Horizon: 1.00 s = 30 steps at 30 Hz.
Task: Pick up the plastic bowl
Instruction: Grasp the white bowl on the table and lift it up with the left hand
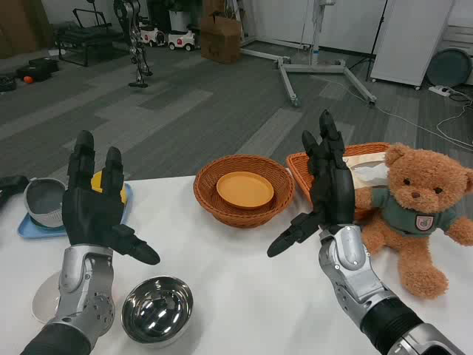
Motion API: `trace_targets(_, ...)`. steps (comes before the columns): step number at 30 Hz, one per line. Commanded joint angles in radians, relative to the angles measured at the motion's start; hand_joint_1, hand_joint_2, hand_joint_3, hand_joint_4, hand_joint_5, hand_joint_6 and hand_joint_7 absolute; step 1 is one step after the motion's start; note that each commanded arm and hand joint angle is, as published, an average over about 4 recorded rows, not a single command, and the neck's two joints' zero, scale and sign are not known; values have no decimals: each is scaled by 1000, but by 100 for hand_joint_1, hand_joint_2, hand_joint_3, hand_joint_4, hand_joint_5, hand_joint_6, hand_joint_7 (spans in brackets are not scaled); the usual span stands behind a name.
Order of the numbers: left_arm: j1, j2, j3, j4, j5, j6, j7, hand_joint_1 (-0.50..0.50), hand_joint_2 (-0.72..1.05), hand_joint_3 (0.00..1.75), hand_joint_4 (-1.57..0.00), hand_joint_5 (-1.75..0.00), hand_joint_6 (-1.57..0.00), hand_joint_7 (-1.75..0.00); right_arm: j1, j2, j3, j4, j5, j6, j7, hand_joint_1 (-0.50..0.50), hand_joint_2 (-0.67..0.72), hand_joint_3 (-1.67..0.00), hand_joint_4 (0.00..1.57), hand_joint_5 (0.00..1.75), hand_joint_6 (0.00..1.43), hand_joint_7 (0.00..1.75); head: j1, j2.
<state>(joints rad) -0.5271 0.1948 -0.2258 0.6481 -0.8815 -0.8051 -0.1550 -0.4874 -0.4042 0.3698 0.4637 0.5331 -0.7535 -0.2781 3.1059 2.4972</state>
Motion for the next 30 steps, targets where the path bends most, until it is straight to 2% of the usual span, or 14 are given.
trace_targets(1, 32, -38, -12, -136, 73, 14, 9, -50, -72, 0, 0, 0, 0, 0, 36, -72, -48, -96, -38, -94, 23, -46, 72, 0, 0, 0, 0, 0, 67, -31)
trace_targets(3, 32, -38, -13, -136, 73, 14, 9, -50, -72, 0, 0, 0, 0, 0, 35, -74, -47, -97, -38, -93, 23, -46, 72, 0, 0, 0, 0, 0, 42, -15)
trace_targets(8, 29, -33, -14, -137, 73, 17, 10, -50, -72, 0, 0, 0, 0, 0, 27, -77, -37, -95, -37, -91, 23, -46, 72, 0, 0, 0, 0, 0, 38, -10)
trace_targets(30, 26, -32, -14, -136, 69, 18, 12, -50, -72, 0, 0, 0, 0, 0, 21, -82, -32, -89, -35, -83, 23, -46, 72, 0, 0, 0, 0, 0, 81, -27)
